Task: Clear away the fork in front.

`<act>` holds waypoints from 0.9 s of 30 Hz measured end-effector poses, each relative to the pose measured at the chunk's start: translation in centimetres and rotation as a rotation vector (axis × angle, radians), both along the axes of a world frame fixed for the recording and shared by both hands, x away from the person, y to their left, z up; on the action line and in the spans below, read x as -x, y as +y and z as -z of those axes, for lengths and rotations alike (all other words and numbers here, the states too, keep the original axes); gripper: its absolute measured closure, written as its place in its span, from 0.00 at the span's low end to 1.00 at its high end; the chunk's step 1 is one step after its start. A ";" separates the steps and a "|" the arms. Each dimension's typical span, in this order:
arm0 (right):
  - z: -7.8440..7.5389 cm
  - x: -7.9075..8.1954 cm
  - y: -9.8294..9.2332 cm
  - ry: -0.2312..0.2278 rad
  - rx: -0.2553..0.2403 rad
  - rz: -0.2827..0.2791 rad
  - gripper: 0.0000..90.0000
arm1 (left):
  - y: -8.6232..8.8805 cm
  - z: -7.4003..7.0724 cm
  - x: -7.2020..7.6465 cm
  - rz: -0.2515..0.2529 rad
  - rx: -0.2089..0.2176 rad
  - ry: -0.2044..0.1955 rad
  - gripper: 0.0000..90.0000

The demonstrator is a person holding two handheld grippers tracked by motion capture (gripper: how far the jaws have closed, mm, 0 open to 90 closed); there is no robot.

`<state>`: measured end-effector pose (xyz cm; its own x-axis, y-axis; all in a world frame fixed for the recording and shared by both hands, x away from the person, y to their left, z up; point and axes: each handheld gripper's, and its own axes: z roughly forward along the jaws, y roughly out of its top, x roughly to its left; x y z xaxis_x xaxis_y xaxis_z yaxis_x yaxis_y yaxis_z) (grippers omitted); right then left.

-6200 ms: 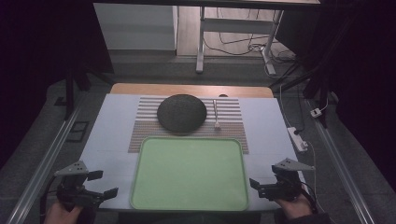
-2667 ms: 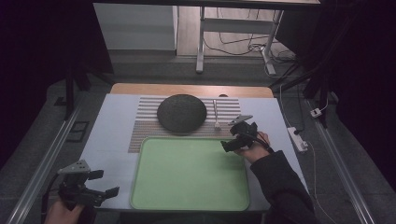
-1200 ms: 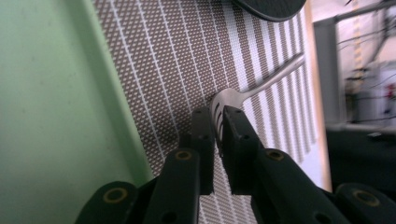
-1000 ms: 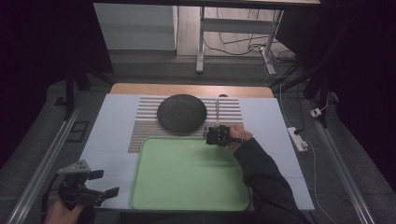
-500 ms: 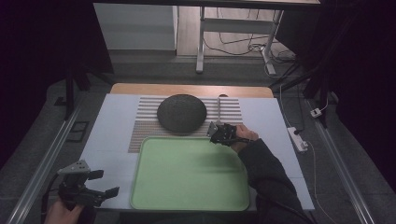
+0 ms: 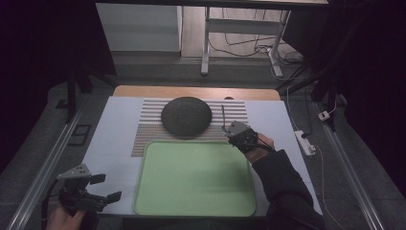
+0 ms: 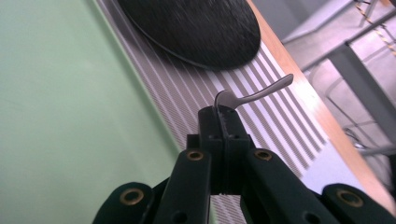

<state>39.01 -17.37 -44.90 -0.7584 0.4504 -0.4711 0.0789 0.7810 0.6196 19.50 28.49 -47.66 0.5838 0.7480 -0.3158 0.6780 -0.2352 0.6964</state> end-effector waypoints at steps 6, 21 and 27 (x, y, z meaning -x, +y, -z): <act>-0.9 2.2 -1.0 0.062 -0.105 -0.037 1.00 | -0.4 -0.2 0.1 0.035 -0.024 -0.060 0.00; -1.7 6.7 -3.8 0.242 -0.344 -0.191 1.00 | -2.5 -1.0 -0.7 0.107 -0.052 -0.158 0.00; -1.7 7.8 -4.4 0.321 -0.405 -0.256 1.00 | -3.6 -1.2 -1.8 0.160 -0.059 -0.190 0.00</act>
<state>31.19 -21.78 -43.19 -0.9436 0.3298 -0.0280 0.1514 0.5054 0.8495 21.30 24.93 -46.50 0.7406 0.6555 -0.1479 0.4877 -0.3729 0.7894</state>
